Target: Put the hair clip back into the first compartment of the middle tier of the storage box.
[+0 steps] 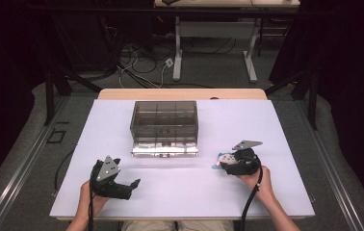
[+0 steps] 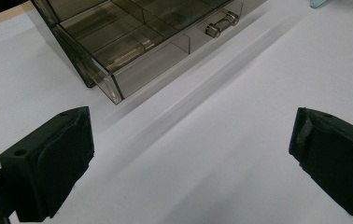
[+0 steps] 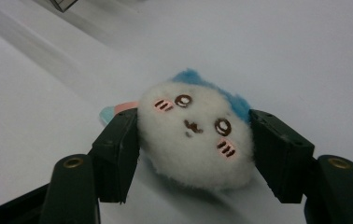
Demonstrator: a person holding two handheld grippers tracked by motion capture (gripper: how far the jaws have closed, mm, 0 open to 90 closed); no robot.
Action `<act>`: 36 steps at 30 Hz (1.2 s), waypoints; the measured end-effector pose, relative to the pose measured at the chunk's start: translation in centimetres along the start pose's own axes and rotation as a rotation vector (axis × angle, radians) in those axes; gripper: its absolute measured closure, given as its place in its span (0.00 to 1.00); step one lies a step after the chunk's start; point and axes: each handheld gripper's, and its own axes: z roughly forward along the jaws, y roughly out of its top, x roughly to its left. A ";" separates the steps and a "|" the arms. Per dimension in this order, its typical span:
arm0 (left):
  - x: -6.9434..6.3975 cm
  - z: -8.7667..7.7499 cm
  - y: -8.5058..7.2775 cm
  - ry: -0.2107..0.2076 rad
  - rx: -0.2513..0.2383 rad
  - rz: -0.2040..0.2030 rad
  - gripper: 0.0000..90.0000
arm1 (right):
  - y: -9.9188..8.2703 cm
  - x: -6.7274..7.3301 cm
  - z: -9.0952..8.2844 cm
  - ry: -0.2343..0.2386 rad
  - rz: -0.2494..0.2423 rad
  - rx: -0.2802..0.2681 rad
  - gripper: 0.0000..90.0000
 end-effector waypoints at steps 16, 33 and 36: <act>0.0 -0.1 0.0 0.010 -0.006 0.003 0.00 | -0.1 0.6 -0.4 -0.020 -0.041 -0.019 0.52; -0.1 0.0 0.0 0.017 -0.004 0.008 0.00 | 0.6 3.1 -1.9 0.036 -0.097 -0.058 0.51; -0.1 0.0 0.1 0.017 -0.005 0.009 0.00 | 0.7 4.0 -2.1 0.051 -0.111 -0.063 0.51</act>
